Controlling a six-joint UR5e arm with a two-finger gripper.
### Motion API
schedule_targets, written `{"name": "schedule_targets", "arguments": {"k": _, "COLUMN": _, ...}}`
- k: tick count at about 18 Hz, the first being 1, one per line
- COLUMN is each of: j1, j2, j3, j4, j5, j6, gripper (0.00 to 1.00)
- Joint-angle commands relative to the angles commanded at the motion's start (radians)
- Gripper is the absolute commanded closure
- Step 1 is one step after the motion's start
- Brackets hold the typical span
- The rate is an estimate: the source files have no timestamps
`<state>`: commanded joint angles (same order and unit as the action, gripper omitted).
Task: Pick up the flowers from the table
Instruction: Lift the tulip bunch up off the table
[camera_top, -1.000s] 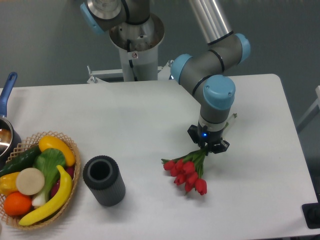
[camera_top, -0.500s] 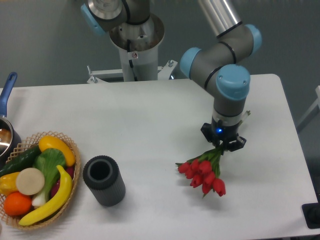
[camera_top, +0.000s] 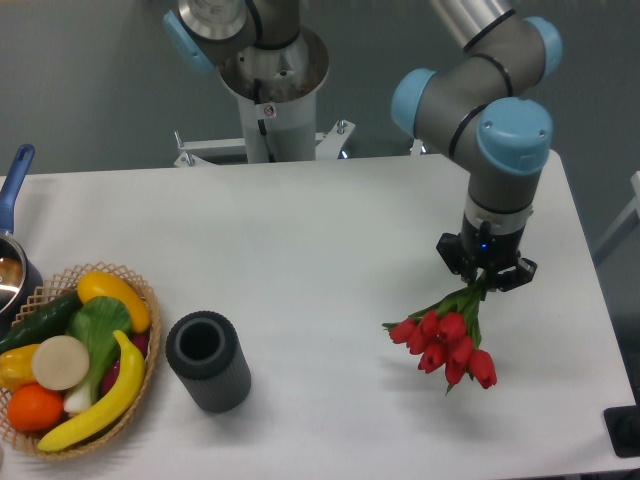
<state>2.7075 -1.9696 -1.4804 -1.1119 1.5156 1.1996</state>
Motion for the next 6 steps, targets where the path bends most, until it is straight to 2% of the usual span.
{"name": "schedule_targets", "arguments": {"k": 6, "j1": -0.002, "j2": 0.008, "j3": 0.029, "j4": -0.063, "j5": 0.006, "j6": 0.000, "gripper": 0.98}}
